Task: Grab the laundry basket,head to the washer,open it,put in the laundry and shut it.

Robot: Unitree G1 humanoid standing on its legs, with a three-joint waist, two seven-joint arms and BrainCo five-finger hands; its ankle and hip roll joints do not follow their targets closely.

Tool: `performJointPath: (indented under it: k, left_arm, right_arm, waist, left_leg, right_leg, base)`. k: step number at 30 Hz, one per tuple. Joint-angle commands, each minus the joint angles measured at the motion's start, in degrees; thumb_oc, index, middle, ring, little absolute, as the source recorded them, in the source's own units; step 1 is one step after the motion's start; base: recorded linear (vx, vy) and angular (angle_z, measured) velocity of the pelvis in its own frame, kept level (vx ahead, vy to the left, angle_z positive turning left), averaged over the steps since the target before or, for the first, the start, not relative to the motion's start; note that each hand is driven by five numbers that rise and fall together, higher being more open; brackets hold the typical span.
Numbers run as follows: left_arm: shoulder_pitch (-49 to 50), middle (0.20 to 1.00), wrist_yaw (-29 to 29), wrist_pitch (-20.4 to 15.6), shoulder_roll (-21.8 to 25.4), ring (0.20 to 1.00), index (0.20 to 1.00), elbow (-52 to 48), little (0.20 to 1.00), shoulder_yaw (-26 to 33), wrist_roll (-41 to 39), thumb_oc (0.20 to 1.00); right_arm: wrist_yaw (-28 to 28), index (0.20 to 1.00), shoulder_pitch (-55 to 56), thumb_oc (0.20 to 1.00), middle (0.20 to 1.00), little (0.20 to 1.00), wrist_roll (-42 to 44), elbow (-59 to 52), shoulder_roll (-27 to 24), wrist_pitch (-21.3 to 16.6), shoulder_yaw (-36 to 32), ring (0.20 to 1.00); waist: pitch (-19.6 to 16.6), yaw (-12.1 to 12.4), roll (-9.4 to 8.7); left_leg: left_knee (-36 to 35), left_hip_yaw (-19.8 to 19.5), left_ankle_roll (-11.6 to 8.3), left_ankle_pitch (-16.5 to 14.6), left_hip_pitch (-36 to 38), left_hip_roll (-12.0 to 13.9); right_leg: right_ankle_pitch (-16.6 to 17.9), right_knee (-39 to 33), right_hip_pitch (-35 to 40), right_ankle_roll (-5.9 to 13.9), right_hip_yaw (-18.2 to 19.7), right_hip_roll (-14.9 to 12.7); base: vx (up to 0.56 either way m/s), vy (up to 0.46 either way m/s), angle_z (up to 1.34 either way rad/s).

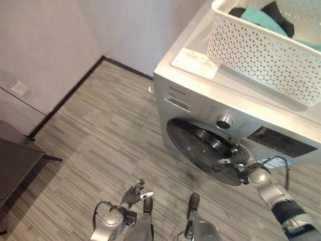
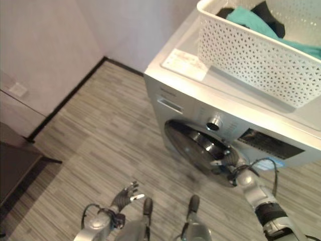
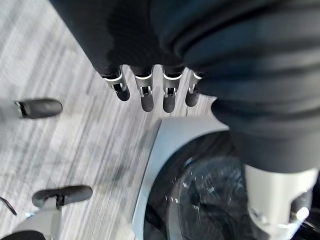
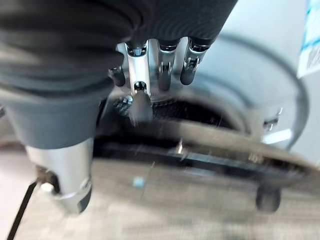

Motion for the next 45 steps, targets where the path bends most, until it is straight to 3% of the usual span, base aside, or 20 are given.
performJointPath:
  k: [1, 3, 4, 5, 8, 11, 14, 15, 20, 25, 26, 28, 33, 34, 35, 36, 40, 42, 44, 45]
  left_arm:
    - [-1.46, 1.000, 0.48, -2.47, 2.04, 1.000, 1.000, -2.56, 1.000, -1.00, 1.57, 1.000]
    - [-2.95, 1.000, 1.06, -2.59, 4.96, 1.000, 1.000, -4.45, 1.000, -1.61, 13.01, 1.000]
    - [-2.95, 1.000, 1.06, -2.59, 4.97, 1.000, 1.000, -4.45, 1.000, -1.60, 13.01, 1.000]
    - [-5.06, 1.000, 3.05, -2.94, 8.83, 1.000, 1.000, -6.77, 1.000, -2.16, 26.14, 1.000]
    - [-3.31, 1.000, 5.22, -2.13, 10.46, 1.000, 1.000, -12.85, 1.000, 2.91, 26.83, 1.000]
    - [-2.53, 1.000, 9.18, -2.85, 16.51, 1.000, 1.000, -18.94, 1.000, 6.03, 39.89, 1.000]
    - [-2.49, 1.000, 11.86, -3.37, 20.66, 1.000, 1.000, -23.18, 1.000, 8.90, 48.02, 1.000]
    - [-0.65, 1.000, 13.80, -3.79, 22.51, 1.000, 1.000, -29.12, 1.000, 14.19, 51.44, 1.000]
    - [0.68, 1.000, 17.76, -6.70, 23.39, 1.000, 1.000, -40.51, 1.000, 23.19, 52.55, 1.000]
    - [-3.77, 1.000, 12.79, -10.42, 20.02, 1.000, 1.000, -53.14, 1.000, 26.27, 33.46, 1.000]
    - [-7.21, 1.000, 10.14, -12.14, 17.44, 1.000, 1.000, -54.89, 1.000, 23.57, 18.24, 1.000]
    - [-11.17, 1.000, 4.28, -11.04, 16.29, 1.000, 1.000, -55.02, 1.000, 17.80, 5.17, 1.000]
    - [-20.05, 1.000, -6.88, -3.36, 7.81, 1.000, 1.000, -48.21, 1.000, -1.51, -34.26, 1.000]
    - [-20.15, 1.000, -6.92, -3.40, 7.78, 1.000, 1.000, -48.12, 1.000, -1.55, -34.27, 1.000]
    - [-22.82, 1.000, -6.00, -4.07, 1.33, 1.000, 1.000, -38.82, 1.000, -5.70, -38.58, 1.000]
    - [-23.69, 1.000, -5.28, -4.33, -0.61, 1.000, 1.000, -36.31, 1.000, -7.75, -39.30, 1.000]
    - [-27.00, 1.000, -5.31, -4.38, -4.30, 1.000, 1.000, -31.01, 1.000, -10.15, -39.14, 1.000]
    - [-28.38, 1.000, -6.52, -2.41, -7.81, 1.000, 1.000, -20.80, 1.000, -12.24, -37.98, 1.000]
    - [-29.33, 1.000, -4.80, -2.37, -5.33, 1.000, 1.000, -18.40, 1.000, -15.17, -30.81, 1.000]
    - [-30.52, 1.000, -2.75, -2.26, -2.97, 1.000, 1.000, -20.39, 1.000, -14.98, -26.73, 1.000]
  right_arm:
    - [4.01, 1.000, 2.84, 1.000, 1.000, 1.000, 2.80, -4.30, 4.20, -2.60, 3.96, 1.000]
    - [5.49, 1.000, 5.57, 1.000, 1.000, 1.000, 5.68, -4.58, 7.55, -2.98, 5.12, 1.000]
    - [5.49, 1.000, 5.57, 1.000, 1.000, 1.000, 5.68, -4.58, 7.55, -2.98, 5.12, 1.000]
    - [6.54, 1.000, 7.81, 1.000, 1.000, 1.000, 9.61, -3.69, 12.02, -2.95, 6.30, 1.000]
    - [6.38, 1.000, 8.26, 1.000, 1.000, 1.000, 12.74, -1.23, 17.21, -1.99, 8.51, 1.000]
    - [6.67, 1.000, 6.88, 1.000, 1.000, 1.000, 18.79, 2.74, 22.09, -2.67, 10.75, 1.000]
    - [6.82, 1.000, 5.75, 1.000, 1.000, 1.000, 20.49, 3.83, 23.27, -3.06, 12.39, 1.000]
    - [7.24, 1.000, 5.23, 1.000, 1.000, 1.000, 21.47, 4.68, 23.60, -3.45, 13.08, 1.000]
    - [8.04, 1.000, 4.36, 1.000, 1.000, 1.000, 22.13, 6.68, 23.91, -3.56, 12.57, 1.000]
    - [7.73, 1.000, 4.13, 1.000, 1.000, 1.000, 19.78, 10.16, 22.72, -2.82, 10.68, 1.000]
    - [7.31, 1.000, 4.47, 1.000, 1.000, 1.000, 19.14, 11.77, 22.58, -2.45, 9.79, 1.000]
    - [7.19, 1.000, 4.51, 1.000, 1.000, 1.000, 18.84, 14.72, 22.56, -1.99, 8.39, 1.000]
    - [6.73, 1.000, 4.55, 1.000, 1.000, 1.000, 19.62, 20.67, 24.46, -0.80, 7.59, 1.000]
    - [6.74, 1.000, 4.52, 1.000, 1.000, 1.000, 19.62, 20.67, 24.45, -0.79, 7.55, 1.000]
    - [6.53, 1.000, 4.21, 1.000, 1.000, 1.000, 20.91, 20.26, 24.32, -1.11, 7.84, 1.000]
    - [6.13, 1.000, 4.07, 1.000, 1.000, 1.000, 21.08, 21.04, 23.99, -1.25, 7.72, 1.000]
    - [5.72, 1.000, 5.89, 1.000, 1.000, 1.000, 19.98, 21.95, 22.93, -1.63, 7.56, 1.000]
    - [5.37, 1.000, 4.36, 1.000, 1.000, 1.000, 23.25, 26.90, 24.45, -1.52, 6.42, 1.000]
    - [4.48, 1.000, 2.40, 1.000, 1.000, 1.000, 21.58, 25.43, 23.66, -0.24, 6.80, 1.000]
    - [3.84, 1.000, 2.22, 1.000, 1.000, 1.000, 20.40, 17.20, 23.33, 1.21, 8.65, 1.000]
  waist:
    - [-2.01, 0.43, -2.82]
    - [-2.02, 0.51, -3.12]
    - [-2.07, 0.50, -3.14]
    - [-2.37, 0.91, -3.22]
    - [-2.69, 2.10, -3.17]
    - [-3.37, 3.51, -3.43]
    - [-4.00, 4.72, -3.47]
    - [-4.26, 5.58, -3.81]
    - [-5.19, 6.92, -4.12]
    - [-6.49, 7.10, -4.03]
    - [-7.02, 6.57, -3.72]
    - [-7.49, 5.88, -3.34]
    - [-8.36, 2.64, -2.30]
    - [-8.45, 2.64, -2.33]
    - [-8.66, 0.80, -2.62]
    - [-8.68, 0.14, -2.63]
    - [-8.30, -2.17, -2.61]
    - [-8.33, -3.10, -2.50]
    - [-8.04, -3.46, -2.35]
    - [-7.74, -3.55, -2.47]
  left_leg:
    - [0.26, 1.67, 1.43, -3.28, 0.44, -0.15]
    - [0.26, 1.50, 1.28, -3.57, 0.96, 0.05]
    - [0.26, 1.49, 1.29, -3.55, 0.90, 0.03]
    - [0.26, 1.53, 1.11, -4.02, 1.50, 0.27]
    - [0.26, 1.13, 0.95, -4.46, 2.51, 0.60]
    - [0.26, 0.87, 0.63, -4.66, 3.17, 0.72]
    - [0.26, 0.68, 0.29, -5.23, 3.85, 1.14]
    - [0.26, 0.38, 0.14, -5.10, 4.17, 1.13]
    - [0.26, -0.40, -0.17, -5.21, 4.86, 1.22]
    - [0.26, -0.89, -0.22, -5.30, 5.59, 1.35]
    - [0.26, -0.83, -0.28, -5.69, 6.36, 1.37]
    - [0.26, -1.10, -0.07, -5.40, 6.44, 1.17]
    - [0.26, -0.50, 0.00, -5.75, 7.35, 0.92]
    - [0.26, -0.54, 0.03, -5.65, 7.17, 0.85]
    - [0.26, 0.00, 0.07, -5.70, 7.07, 0.77]
    - [0.26, 0.03, 0.08, -5.70, 7.02, 0.68]
    - [0.26, 0.27, 0.03, -5.68, 6.89, 0.50]
    - [0.26, 0.65, 0.04, -5.79, 6.83, 0.32]
    - [0.26, 1.01, 0.14, -5.81, 6.54, 0.17]
    - [0.26, 1.23, 0.15, -5.86, 6.47, 0.20]
  right_leg:
    - [-7.42, 0.52, 4.07, 4.17, 0.85, -3.66]
    - [-7.81, 0.52, 4.52, 4.22, 0.73, -3.51]
    - [-7.80, 0.52, 4.47, 4.22, 0.72, -3.53]
    - [-8.17, 0.52, 4.97, 4.35, 0.56, -3.45]
    - [-8.82, 0.52, 6.31, 4.18, 0.02, -3.18]
    - [-9.17, 0.52, 7.31, 4.11, -0.37, -3.07]
    - [-9.76, 0.52, 8.24, 4.04, -0.66, -2.81]
    - [-9.80, 0.52, 8.96, 3.84, -1.11, -2.76]
    - [-10.31, 0.52, 10.34, 3.42, -2.21, -2.62]
    - [-10.75, 0.52, 11.47, 3.09, -2.77, -2.31]
    - [-11.18, 0.52, 12.20, 3.00, -2.97, -2.08]
    - [-11.10, 0.52, 12.38, 2.94, -2.99, -2.17]
    - [-11.21, 0.52, 12.70, 3.03, -1.92, -2.00]
    - [-11.15, 0.52, 12.55, 3.05, -1.95, -2.07]
    - [-11.04, 0.52, 12.20, 3.08, -1.42, -2.05]
    - [-11.01, 0.52, 12.13, 3.08, -1.32, -2.05]
    - [-10.88, 0.52, 11.94, 3.16, -0.89, -2.04]
    - [-10.75, 0.52, 11.64, 3.24, -0.48, -2.15]
    - [-10.31, 0.52, 10.95, 3.39, -0.05, -2.32]
    - [-10.14, 0.52, 10.66, 3.38, 0.19, -2.32]
  base:
    - [0.04, -0.029, -0.16]
    - [0.02, -0.017, -0.08]
    - [0.00, 0.000, 0.00]
    - [0.03, 0.000, 0.02]
    - [0.04, -0.016, 0.00]
    - [0.02, -0.007, 0.02]
    - [0.03, -0.028, 0.07]
    - [0.04, -0.047, 0.05]
    - [0.04, -0.050, 0.26]
    - [0.06, -0.026, 0.16]
    - [0.07, -0.013, 0.03]
    - [0.07, 0.006, 0.02]
    - [0.06, 0.029, 0.01]
    - [0.02, 0.032, -0.02]
    - [0.02, 0.017, -0.06]
    - [0.02, 0.015, -0.12]
    - [0.01, 0.017, -0.17]
    - [0.01, 0.022, 0.02]
    - [-0.02, 0.032, 0.01]
    - [-0.03, 0.019, -0.12]
